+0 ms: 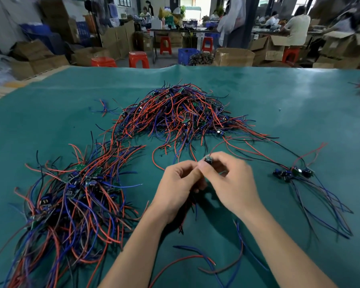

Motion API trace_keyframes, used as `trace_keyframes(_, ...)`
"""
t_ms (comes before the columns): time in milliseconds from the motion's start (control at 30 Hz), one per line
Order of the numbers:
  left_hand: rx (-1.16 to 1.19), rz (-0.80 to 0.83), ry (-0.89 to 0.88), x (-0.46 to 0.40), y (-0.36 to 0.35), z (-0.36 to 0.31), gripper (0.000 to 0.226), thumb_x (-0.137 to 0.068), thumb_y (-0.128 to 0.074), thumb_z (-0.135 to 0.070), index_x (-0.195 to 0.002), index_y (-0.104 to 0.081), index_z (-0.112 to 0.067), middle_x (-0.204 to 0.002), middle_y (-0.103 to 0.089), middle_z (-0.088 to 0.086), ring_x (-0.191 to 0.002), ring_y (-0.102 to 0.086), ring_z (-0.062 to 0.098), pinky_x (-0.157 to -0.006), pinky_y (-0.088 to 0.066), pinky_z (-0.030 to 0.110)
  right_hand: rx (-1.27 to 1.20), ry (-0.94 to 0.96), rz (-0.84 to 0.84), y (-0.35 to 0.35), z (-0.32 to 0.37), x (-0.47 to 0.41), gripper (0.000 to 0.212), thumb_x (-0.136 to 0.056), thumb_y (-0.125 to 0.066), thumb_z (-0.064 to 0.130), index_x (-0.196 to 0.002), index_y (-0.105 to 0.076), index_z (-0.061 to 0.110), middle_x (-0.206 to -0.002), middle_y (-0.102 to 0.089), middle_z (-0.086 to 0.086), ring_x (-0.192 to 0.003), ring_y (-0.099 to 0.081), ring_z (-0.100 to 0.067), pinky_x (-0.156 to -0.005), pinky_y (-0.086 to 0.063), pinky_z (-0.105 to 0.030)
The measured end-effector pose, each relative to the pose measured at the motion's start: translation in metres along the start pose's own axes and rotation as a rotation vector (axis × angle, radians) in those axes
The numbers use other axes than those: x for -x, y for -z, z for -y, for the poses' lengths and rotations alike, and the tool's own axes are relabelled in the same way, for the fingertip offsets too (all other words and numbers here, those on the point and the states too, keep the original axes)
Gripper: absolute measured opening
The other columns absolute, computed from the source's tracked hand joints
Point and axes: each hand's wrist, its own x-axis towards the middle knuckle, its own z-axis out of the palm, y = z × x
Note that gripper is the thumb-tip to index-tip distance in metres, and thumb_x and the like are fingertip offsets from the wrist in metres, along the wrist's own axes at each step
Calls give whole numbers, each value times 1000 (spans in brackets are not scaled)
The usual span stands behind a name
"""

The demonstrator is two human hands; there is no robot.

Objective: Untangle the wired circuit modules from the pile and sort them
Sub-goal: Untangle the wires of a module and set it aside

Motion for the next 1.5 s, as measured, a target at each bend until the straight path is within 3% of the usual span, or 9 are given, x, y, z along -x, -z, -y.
trace_keyframes(200, -47, 99, 44, 3, -2, -2, 20, -98, -60, -11, -83, -72, -11, -64, -66, 1, -54, -56, 6, -55, -41, 14, -88, -42, -282, 45, -8, -19, 7, -90, -75, 25, -83, -73, 22, -74, -70, 2, -70, -62, -16, -72, -56, -46)
trace_keyframes(433, 35, 41, 54, 2, -3, -2, 18, -99, -54, -2, -91, -70, -2, -72, -70, 4, -62, -61, 6, -62, -47, 15, -226, -126, -367, 164, -2, -27, 10, -79, -75, 40, -76, -78, 30, -60, -68, 9, -48, -55, -1, -45, -48, -15)
trace_keyframes(633, 69, 32, 77, 1, -3, -3, 16, -98, -52, 2, -95, -68, 0, -74, -69, 7, -62, -61, 8, -62, -48, 16, 700, -406, -127, 225, -43, -36, 45, -78, -73, 65, -85, -69, 21, -58, -62, 11, -66, -61, -22, -59, -50, -32)
trace_keyframes(767, 75, 22, 89, 1, -4, -4, 15, -98, -52, 4, -97, -67, 1, -76, -69, 10, -63, -60, 8, -62, -48, 16, 791, -308, 67, 183, -25, -22, 17, -79, -71, 61, -79, -68, 44, -65, -59, 31, -67, -60, -13, -65, -37, -15)
trace_keyframes(900, 76, 23, 92, 1, -2, -4, 15, -98, -52, 4, -97, -67, 0, -76, -69, 9, -62, -60, 8, -62, -49, 16, 687, -196, 350, 108, -8, -36, 7, -85, -75, 45, -87, -73, 38, -76, -69, 24, -79, -68, -4, -68, -44, -15)
trace_keyframes(1167, 75, 10, 106, 0, -2, -2, 15, -98, -52, 4, -99, -66, 1, -74, -70, 6, -62, -60, 9, -62, -50, 17, 551, -155, 352, -7, -20, -111, 48, -97, -63, 40, -143, -55, 32, -135, -65, -7, -125, -59, -31, -104, -48, -41)
trace_keyframes(1300, 74, 11, 111, 0, -1, -2, 18, -97, -51, 6, -101, -66, -3, -73, -71, 5, -63, -61, 10, -63, -50, 17, 449, -192, 171, -23, -31, -118, 20, -93, -72, 26, -111, -79, 20, -113, -76, -4, -110, -67, -27, -96, -53, -35)
trace_keyframes(1400, 88, -15, 105, -1, 0, -2, 21, -96, -50, 7, -112, -60, -3, -78, -71, 9, -66, -62, 12, -63, -52, 19, 209, -280, -23, -11, -35, -113, 16, -86, -74, 16, -76, -79, 27, -87, -79, 3, -70, -69, -17, -71, -56, -29)
trace_keyframes(1500, 144, -76, 109, -3, -1, -1, 23, -97, -49, 7, -119, -53, 1, -80, -70, 12, -65, -62, 14, -61, -52, 21, -11, -311, -44, 10, -28, -95, 18, -82, -74, 6, -77, -75, 24, -75, -78, -3, -58, -61, -15, -55, -50, -29)
